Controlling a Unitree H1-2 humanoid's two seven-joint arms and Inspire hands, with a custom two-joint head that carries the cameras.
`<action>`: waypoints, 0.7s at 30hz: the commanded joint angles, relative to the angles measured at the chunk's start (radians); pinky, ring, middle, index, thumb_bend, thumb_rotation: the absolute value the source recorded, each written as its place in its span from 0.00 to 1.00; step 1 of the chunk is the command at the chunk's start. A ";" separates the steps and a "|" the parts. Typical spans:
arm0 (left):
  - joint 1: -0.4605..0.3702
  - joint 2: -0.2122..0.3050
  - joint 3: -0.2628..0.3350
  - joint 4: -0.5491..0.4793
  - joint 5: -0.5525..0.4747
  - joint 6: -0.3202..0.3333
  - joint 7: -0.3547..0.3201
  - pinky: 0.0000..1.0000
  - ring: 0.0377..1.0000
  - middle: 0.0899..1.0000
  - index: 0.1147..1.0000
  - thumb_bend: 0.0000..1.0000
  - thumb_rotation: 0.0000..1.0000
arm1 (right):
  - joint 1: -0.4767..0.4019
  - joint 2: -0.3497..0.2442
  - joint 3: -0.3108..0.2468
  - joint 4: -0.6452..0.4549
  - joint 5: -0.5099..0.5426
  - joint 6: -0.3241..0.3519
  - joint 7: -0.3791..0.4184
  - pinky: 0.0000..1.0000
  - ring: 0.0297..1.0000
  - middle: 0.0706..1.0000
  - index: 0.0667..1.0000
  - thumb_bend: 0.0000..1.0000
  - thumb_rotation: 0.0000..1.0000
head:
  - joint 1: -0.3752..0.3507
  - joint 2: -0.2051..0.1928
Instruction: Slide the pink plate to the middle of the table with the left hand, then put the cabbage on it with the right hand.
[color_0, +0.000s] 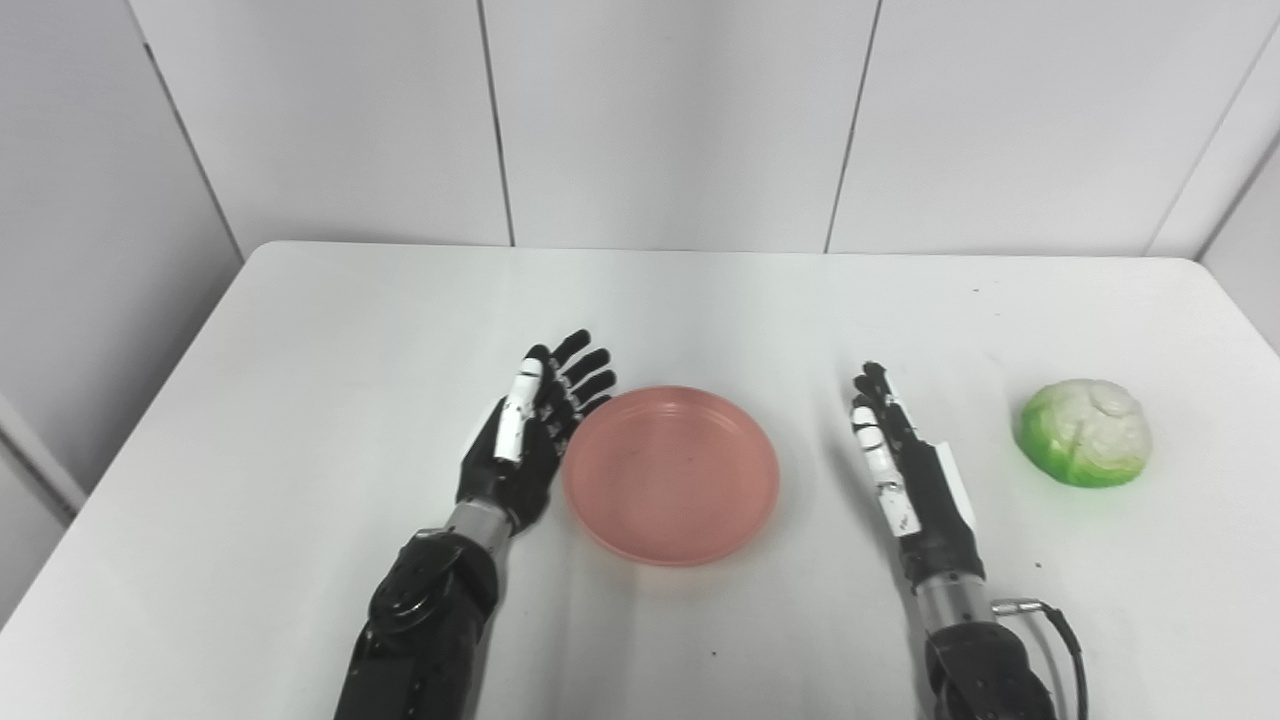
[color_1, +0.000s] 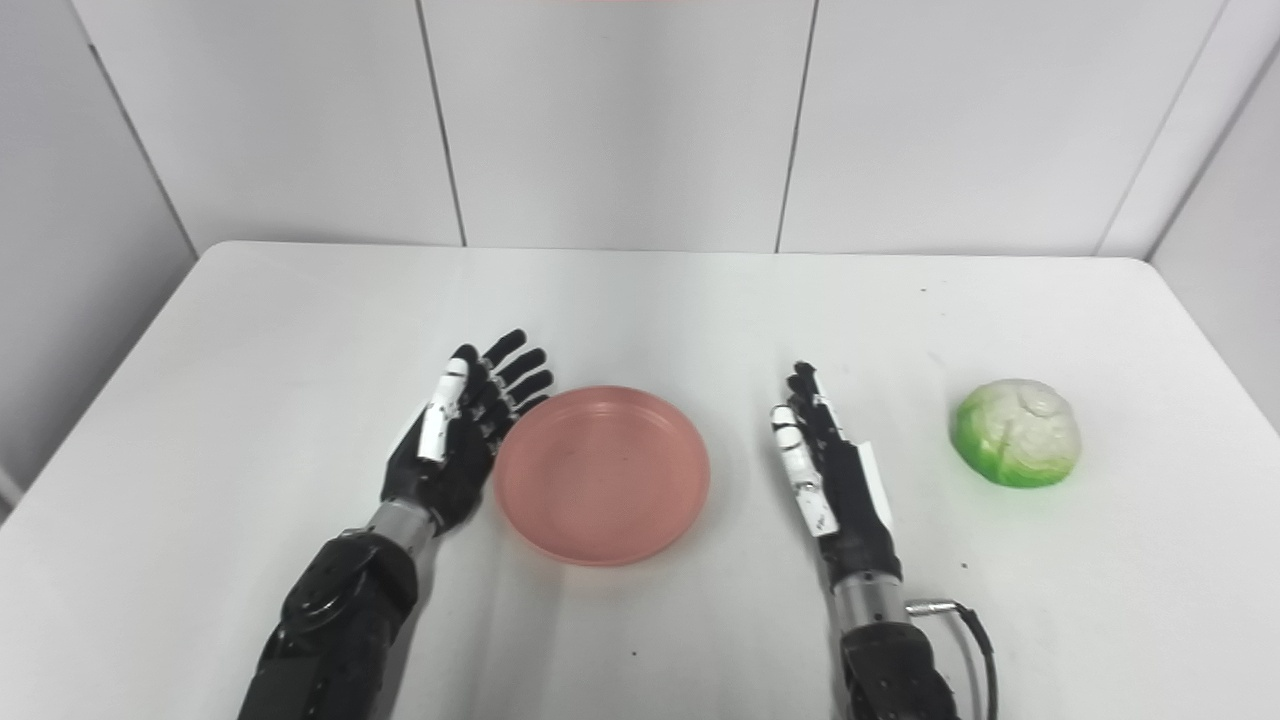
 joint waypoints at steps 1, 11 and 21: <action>0.022 0.018 0.006 0.028 0.020 0.004 0.005 0.88 0.87 0.87 0.86 0.42 1.00 | 0.015 0.011 0.015 -0.002 -0.029 -0.006 -0.022 0.90 0.92 0.93 0.94 0.36 1.00 | -0.007 -0.003; 0.023 0.048 0.011 0.081 0.042 -0.067 -0.012 0.89 0.88 0.87 0.86 0.43 1.00 | -0.015 -0.010 0.040 -0.139 -0.178 0.010 -0.052 0.88 0.92 0.93 0.94 0.45 1.00 | -0.148 -0.025; 0.006 0.077 0.028 0.190 0.028 -0.141 -0.055 0.89 0.88 0.88 0.86 0.44 1.00 | -0.067 -0.040 0.011 -0.279 -0.402 0.063 -0.104 0.81 0.87 0.88 0.90 0.60 0.86 | -0.278 -0.083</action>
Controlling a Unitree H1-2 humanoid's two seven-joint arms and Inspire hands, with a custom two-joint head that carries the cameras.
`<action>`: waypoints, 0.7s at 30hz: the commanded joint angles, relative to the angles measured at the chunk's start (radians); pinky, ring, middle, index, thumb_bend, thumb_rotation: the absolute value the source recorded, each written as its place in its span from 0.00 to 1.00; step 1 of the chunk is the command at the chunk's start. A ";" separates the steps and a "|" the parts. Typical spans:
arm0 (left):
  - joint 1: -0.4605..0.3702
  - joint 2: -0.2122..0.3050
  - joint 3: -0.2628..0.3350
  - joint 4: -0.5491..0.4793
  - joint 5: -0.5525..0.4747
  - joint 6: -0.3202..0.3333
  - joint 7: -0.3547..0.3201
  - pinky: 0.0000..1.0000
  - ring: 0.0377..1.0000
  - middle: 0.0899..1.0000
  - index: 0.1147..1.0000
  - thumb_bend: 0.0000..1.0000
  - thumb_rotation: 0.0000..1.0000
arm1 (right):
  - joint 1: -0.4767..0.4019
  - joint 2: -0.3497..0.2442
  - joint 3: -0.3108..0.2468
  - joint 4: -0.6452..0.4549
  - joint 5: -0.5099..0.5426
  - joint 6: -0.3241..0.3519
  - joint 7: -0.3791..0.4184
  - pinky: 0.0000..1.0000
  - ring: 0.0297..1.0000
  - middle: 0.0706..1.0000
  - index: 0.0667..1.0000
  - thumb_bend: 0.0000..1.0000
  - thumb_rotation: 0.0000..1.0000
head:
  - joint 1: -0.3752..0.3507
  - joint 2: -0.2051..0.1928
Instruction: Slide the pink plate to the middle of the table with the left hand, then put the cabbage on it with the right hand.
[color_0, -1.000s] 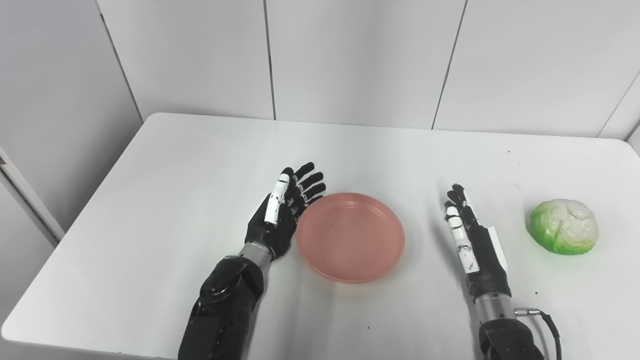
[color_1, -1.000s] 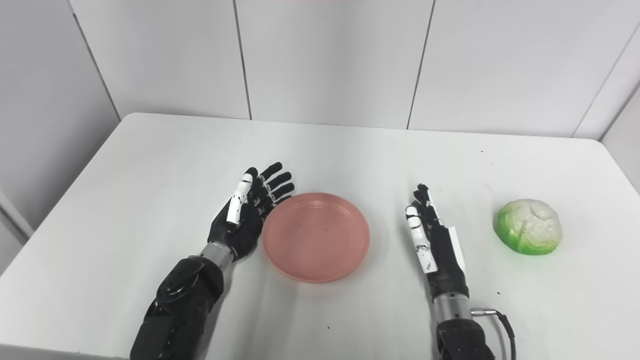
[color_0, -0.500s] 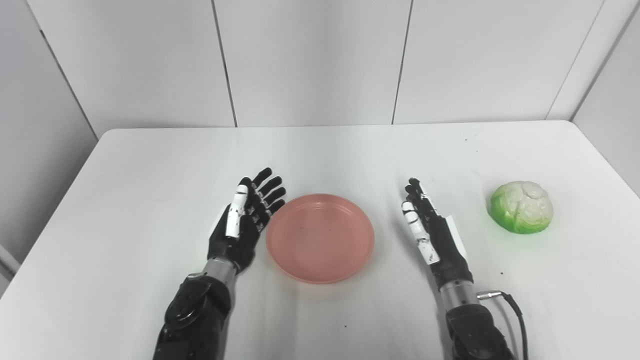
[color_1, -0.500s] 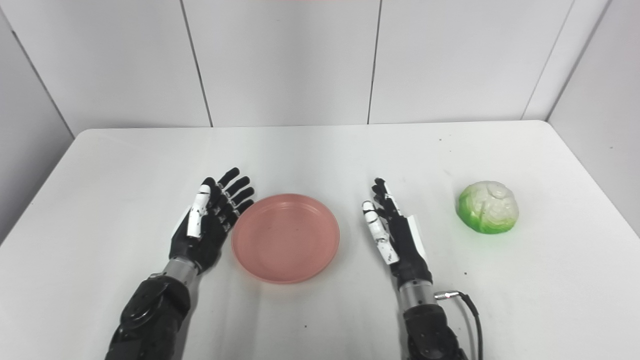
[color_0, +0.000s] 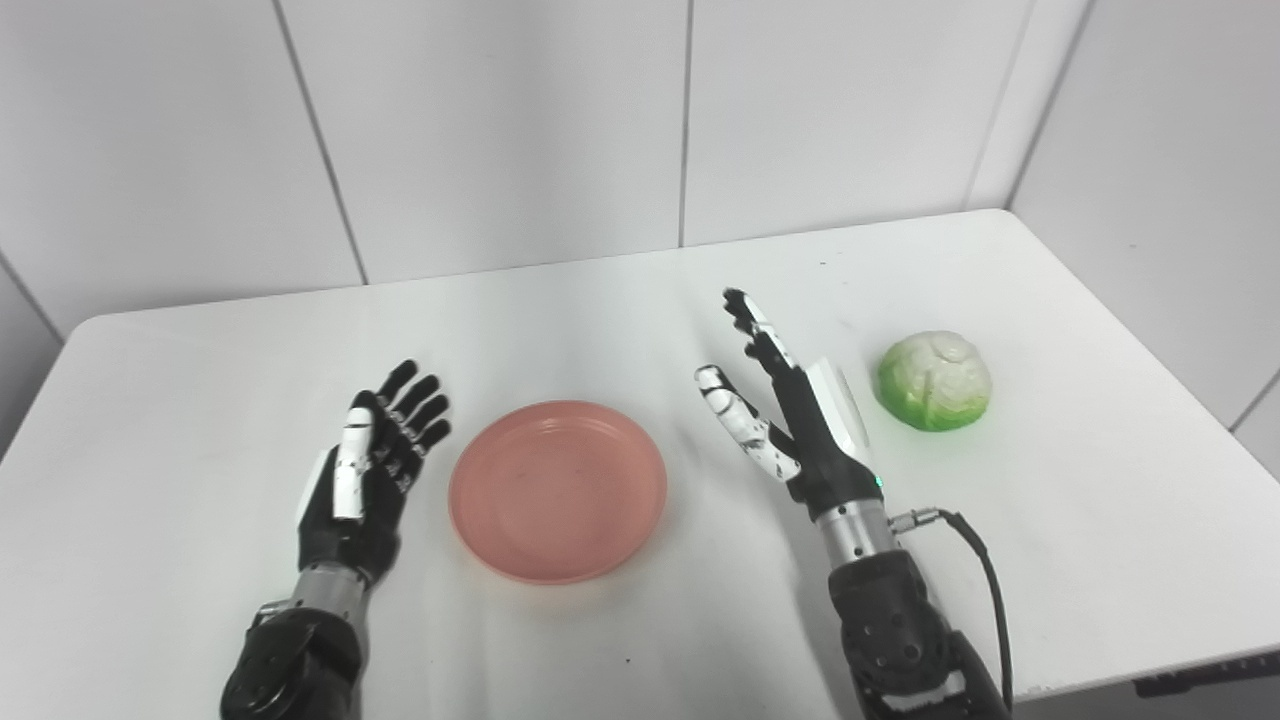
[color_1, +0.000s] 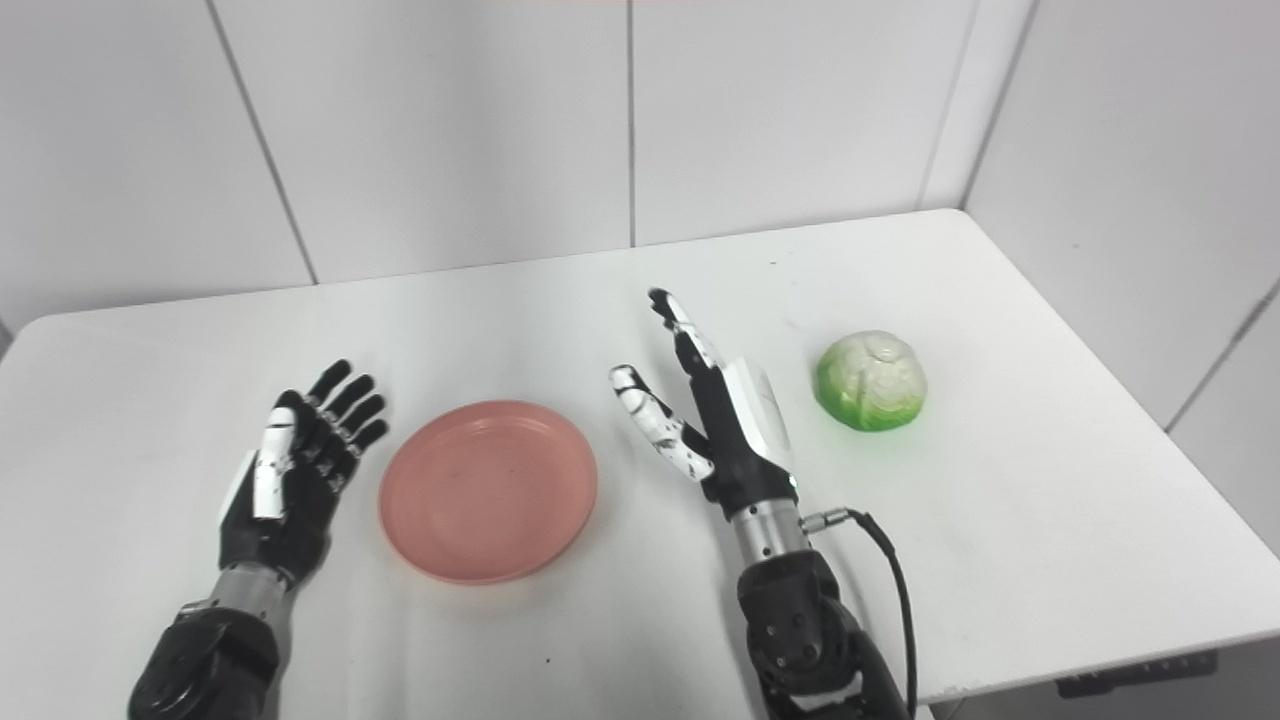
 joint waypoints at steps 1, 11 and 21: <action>0.026 0.014 0.004 0.070 0.009 0.026 -0.005 0.89 0.88 0.88 0.86 0.44 1.00 | -0.045 0.001 -0.012 -0.050 -0.043 0.024 -0.034 0.80 0.86 0.87 0.89 0.63 0.84 | -0.020 -0.009; -0.012 0.036 0.029 0.189 -0.040 -0.008 -0.077 0.89 0.88 0.87 0.85 0.42 1.00 | -0.075 -0.047 -0.112 -0.195 -0.136 0.122 -0.037 0.79 0.86 0.88 0.90 0.91 0.56 | -0.122 -0.037; -0.037 0.049 0.053 0.246 -0.052 -0.009 -0.106 0.90 0.87 0.87 0.86 0.41 1.00 | -0.043 -0.114 -0.212 -0.250 -0.177 0.223 -0.036 0.81 0.88 0.91 0.94 1.00 0.56 | -0.164 -0.034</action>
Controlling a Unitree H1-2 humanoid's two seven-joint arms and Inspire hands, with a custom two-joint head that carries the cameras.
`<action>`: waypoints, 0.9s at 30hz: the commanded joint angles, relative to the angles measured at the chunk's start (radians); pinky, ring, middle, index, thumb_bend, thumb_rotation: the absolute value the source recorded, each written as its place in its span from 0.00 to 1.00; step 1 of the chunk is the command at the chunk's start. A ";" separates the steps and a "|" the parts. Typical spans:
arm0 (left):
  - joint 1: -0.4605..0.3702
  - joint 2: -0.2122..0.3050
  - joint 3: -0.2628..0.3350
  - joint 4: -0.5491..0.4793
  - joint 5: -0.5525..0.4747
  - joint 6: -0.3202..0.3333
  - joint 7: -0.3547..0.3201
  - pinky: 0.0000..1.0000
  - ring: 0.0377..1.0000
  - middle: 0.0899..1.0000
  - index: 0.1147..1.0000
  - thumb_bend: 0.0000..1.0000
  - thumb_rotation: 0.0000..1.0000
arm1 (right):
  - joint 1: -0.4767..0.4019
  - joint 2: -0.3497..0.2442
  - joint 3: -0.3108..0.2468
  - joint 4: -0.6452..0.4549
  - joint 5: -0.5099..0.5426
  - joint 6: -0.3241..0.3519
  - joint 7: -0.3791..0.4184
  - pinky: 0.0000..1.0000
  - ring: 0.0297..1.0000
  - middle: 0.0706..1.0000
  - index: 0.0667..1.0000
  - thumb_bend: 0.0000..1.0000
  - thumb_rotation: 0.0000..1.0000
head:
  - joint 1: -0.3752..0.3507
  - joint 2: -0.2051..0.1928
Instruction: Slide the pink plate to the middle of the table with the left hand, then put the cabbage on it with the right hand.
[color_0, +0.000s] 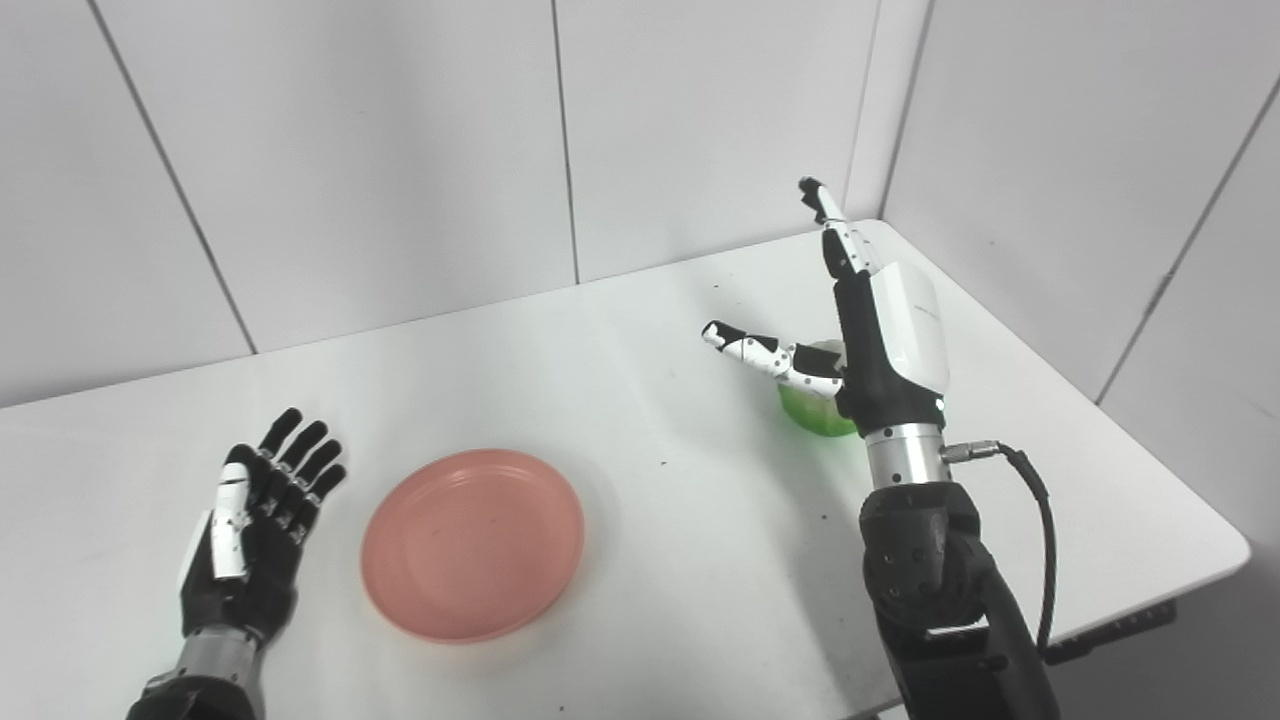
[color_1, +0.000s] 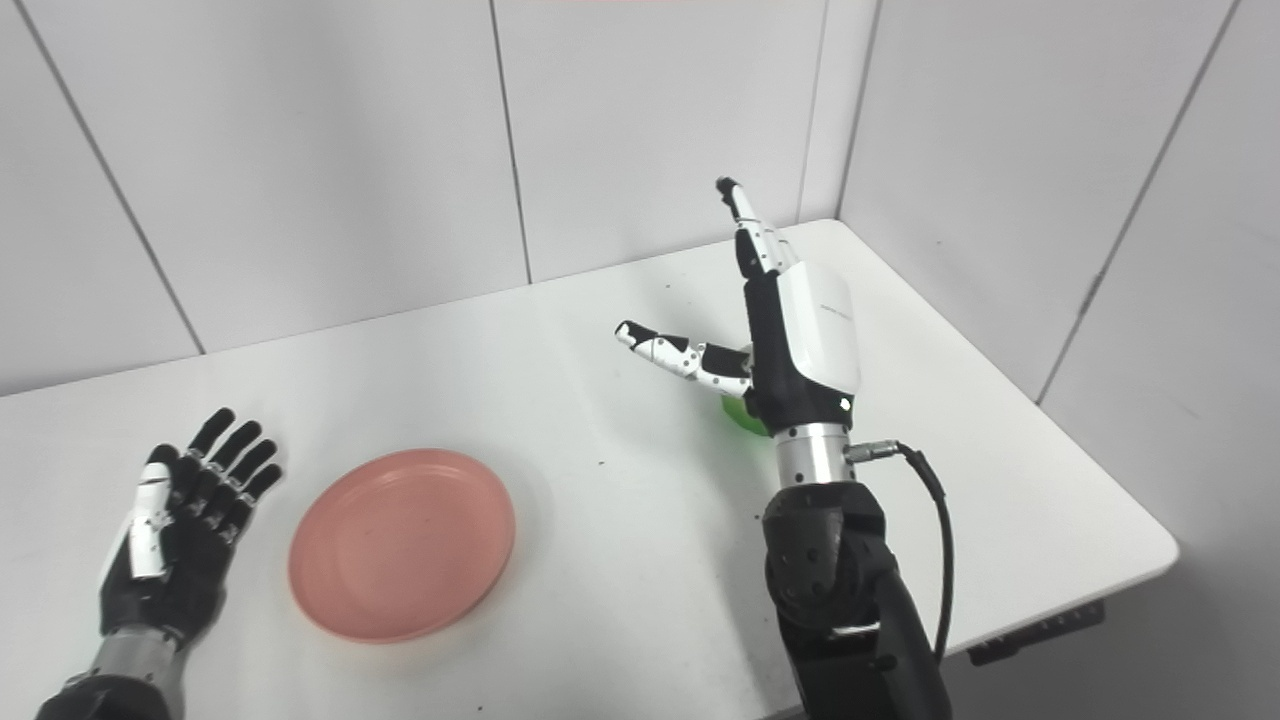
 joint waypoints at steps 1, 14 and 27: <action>0.054 0.018 0.011 0.075 0.001 0.019 -0.003 0.90 0.87 0.87 0.86 0.41 1.00 | -0.005 -0.021 -0.025 -0.035 0.002 0.022 -0.006 0.81 0.89 0.92 0.94 1.00 0.56 | -0.003 0.003; 0.041 0.027 0.028 0.082 -0.014 0.050 -0.005 0.91 0.87 0.87 0.86 0.40 1.00 | 0.027 -0.058 -0.073 0.060 0.011 0.109 -0.001 0.73 0.87 0.94 0.98 1.00 0.57 | -0.032 0.016; 0.041 0.039 0.036 0.073 -0.029 0.069 -0.007 0.88 0.86 0.86 0.84 0.40 1.00 | 0.010 -0.110 -0.039 0.152 0.059 0.198 0.067 0.77 0.90 0.95 0.97 1.00 0.57 | -0.046 0.033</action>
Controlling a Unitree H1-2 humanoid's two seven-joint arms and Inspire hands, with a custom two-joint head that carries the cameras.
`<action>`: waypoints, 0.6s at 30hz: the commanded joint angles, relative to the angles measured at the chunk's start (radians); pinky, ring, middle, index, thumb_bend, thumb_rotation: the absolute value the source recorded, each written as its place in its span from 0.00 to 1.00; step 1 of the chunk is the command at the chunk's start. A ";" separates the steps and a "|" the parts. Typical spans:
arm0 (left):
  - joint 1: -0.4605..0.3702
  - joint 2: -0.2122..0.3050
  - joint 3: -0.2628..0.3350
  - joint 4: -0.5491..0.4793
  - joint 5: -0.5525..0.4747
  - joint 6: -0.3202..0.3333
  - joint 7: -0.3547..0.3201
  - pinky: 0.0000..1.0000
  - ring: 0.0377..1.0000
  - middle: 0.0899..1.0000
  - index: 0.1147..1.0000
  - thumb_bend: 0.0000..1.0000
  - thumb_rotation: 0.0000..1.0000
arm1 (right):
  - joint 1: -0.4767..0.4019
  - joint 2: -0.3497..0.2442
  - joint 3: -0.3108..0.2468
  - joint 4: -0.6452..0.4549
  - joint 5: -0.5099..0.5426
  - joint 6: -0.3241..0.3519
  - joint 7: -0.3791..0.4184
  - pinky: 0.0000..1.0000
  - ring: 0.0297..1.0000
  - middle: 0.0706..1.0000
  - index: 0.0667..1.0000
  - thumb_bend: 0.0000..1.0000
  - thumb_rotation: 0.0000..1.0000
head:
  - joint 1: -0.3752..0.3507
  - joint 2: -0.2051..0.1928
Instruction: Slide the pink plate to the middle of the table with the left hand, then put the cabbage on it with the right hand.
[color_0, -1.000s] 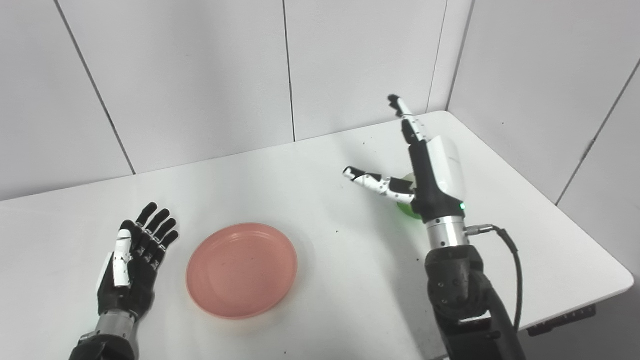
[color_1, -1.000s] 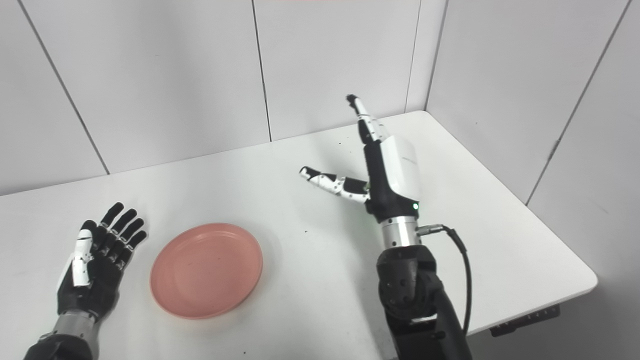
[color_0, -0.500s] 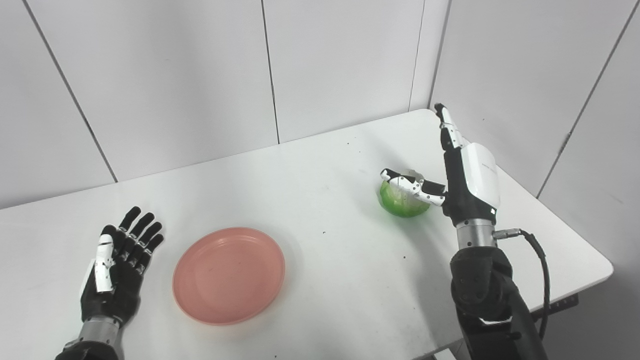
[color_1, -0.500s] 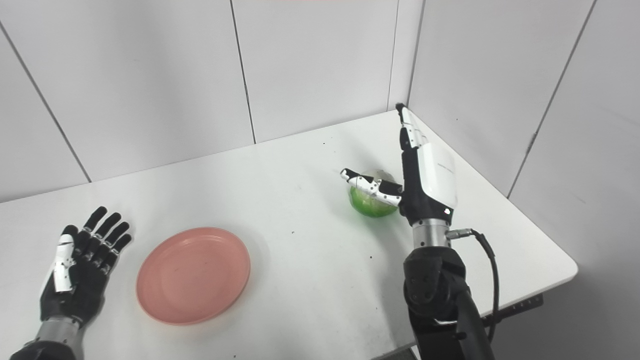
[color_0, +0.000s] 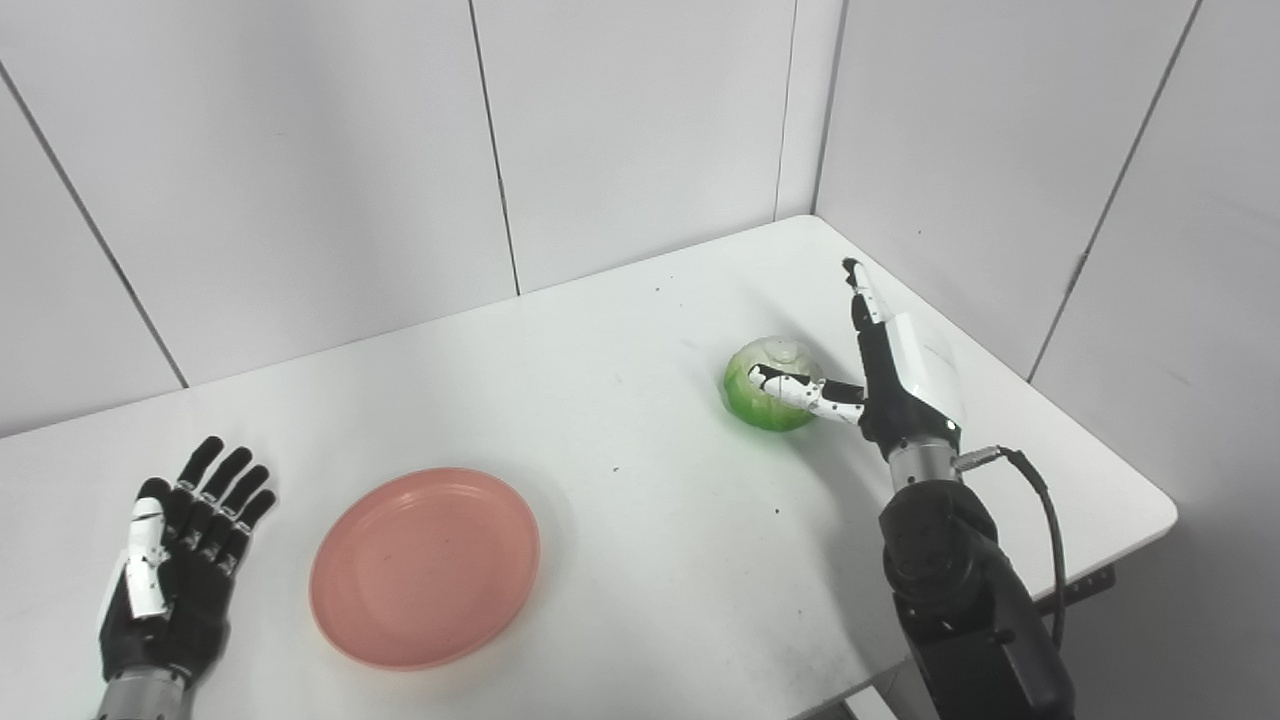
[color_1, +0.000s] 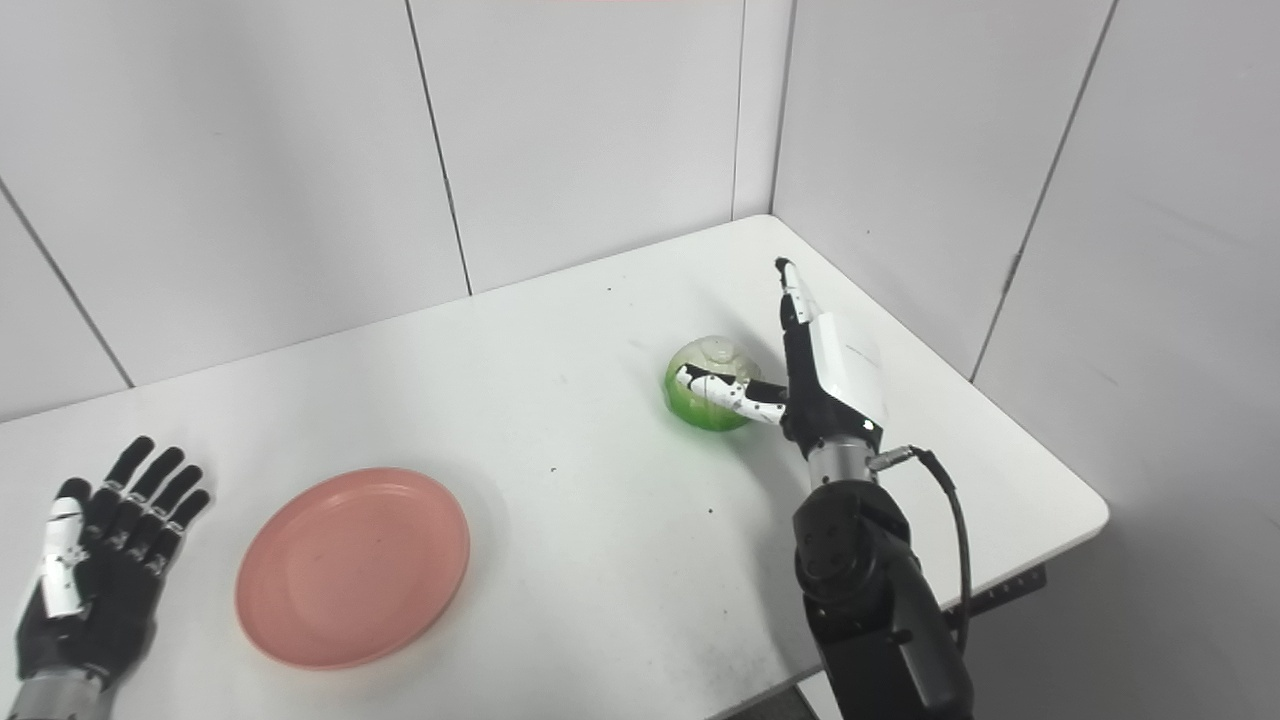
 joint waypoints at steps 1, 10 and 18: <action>0.060 0.012 0.005 0.030 0.004 0.070 0.019 0.88 0.86 0.86 0.84 0.40 1.00 | -0.045 -0.026 0.007 -0.012 0.011 0.011 0.007 0.78 0.90 0.95 0.97 1.00 0.56 | 0.000 0.006; 0.071 0.025 0.017 -0.008 -0.007 0.104 0.016 0.89 0.86 0.86 0.84 0.40 1.00 | -0.076 -0.069 0.048 0.013 -0.001 0.055 0.061 0.77 0.89 0.94 0.96 1.00 0.53 | -0.003 0.026; 0.081 0.026 0.016 -0.040 -0.010 0.122 0.024 0.88 0.86 0.86 0.84 0.40 1.00 | -0.105 -0.110 0.089 0.056 0.021 0.052 0.100 0.78 0.89 0.94 0.96 1.00 0.52 | 0.002 0.037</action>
